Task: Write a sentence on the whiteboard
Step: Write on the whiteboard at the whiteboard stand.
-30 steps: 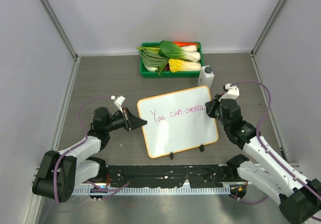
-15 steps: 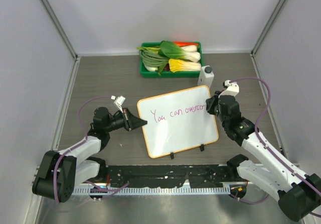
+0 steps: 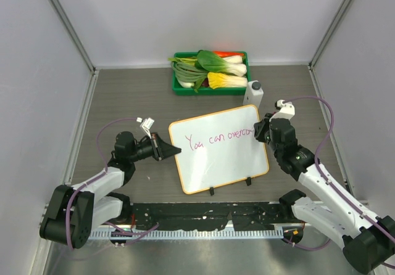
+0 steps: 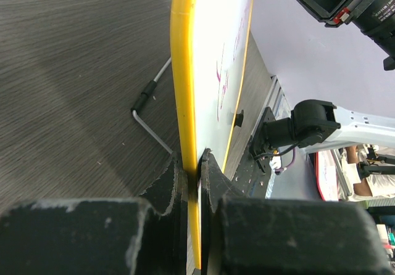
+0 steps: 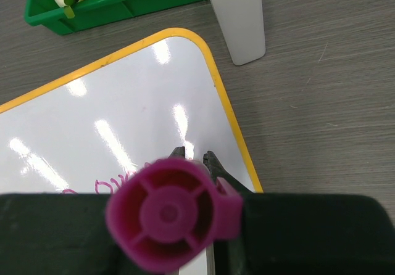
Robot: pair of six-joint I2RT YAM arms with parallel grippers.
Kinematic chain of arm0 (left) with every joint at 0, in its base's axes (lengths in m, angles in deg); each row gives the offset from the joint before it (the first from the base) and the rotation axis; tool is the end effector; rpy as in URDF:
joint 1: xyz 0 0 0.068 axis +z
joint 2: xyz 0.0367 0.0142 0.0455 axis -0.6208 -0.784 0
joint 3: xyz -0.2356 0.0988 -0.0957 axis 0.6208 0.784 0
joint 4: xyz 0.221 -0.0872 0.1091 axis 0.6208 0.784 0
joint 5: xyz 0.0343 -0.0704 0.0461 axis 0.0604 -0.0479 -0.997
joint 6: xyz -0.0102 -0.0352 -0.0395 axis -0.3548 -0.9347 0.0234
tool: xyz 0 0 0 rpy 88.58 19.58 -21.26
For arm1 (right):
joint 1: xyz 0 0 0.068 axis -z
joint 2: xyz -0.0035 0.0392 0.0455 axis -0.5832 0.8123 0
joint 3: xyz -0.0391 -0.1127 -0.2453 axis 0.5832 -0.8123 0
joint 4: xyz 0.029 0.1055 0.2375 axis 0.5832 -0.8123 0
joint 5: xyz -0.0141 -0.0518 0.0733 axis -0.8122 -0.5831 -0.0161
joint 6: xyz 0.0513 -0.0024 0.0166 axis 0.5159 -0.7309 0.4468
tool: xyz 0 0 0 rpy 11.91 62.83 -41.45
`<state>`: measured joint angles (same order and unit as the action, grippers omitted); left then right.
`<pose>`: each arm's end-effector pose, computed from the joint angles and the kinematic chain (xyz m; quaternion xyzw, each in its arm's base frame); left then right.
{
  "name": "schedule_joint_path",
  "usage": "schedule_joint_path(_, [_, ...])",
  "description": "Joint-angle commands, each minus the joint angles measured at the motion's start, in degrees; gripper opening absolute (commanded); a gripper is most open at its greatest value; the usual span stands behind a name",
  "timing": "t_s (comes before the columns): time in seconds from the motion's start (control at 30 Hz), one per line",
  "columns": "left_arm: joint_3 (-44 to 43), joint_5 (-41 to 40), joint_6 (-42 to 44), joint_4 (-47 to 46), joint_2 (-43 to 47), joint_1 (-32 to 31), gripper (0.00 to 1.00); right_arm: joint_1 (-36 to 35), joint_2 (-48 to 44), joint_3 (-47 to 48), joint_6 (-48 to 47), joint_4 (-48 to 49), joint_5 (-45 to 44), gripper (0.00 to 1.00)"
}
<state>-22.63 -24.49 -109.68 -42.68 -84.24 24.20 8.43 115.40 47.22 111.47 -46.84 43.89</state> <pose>0.1863 -0.0743 0.1761 0.0575 0.7620 -0.5509 0.3355 0.1748 0.0767 0.2721 0.0869 0.8275 0.1150 0.5426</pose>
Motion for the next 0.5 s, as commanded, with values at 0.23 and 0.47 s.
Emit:
schedule_joint_path(0.23, [0.2, -3.5, 5.6, 1.6, -0.1, 0.0, 0.0, 0.2, -0.6, 0.1, -0.6, -0.9, -0.5, 0.01])
schedule_joint_path(0.47, [0.1, -3.5, 5.6, 1.6, -0.4, 0.0, 0.0, 0.3, 0.8, 2.9, -0.5, 1.1, -2.0, 0.01])
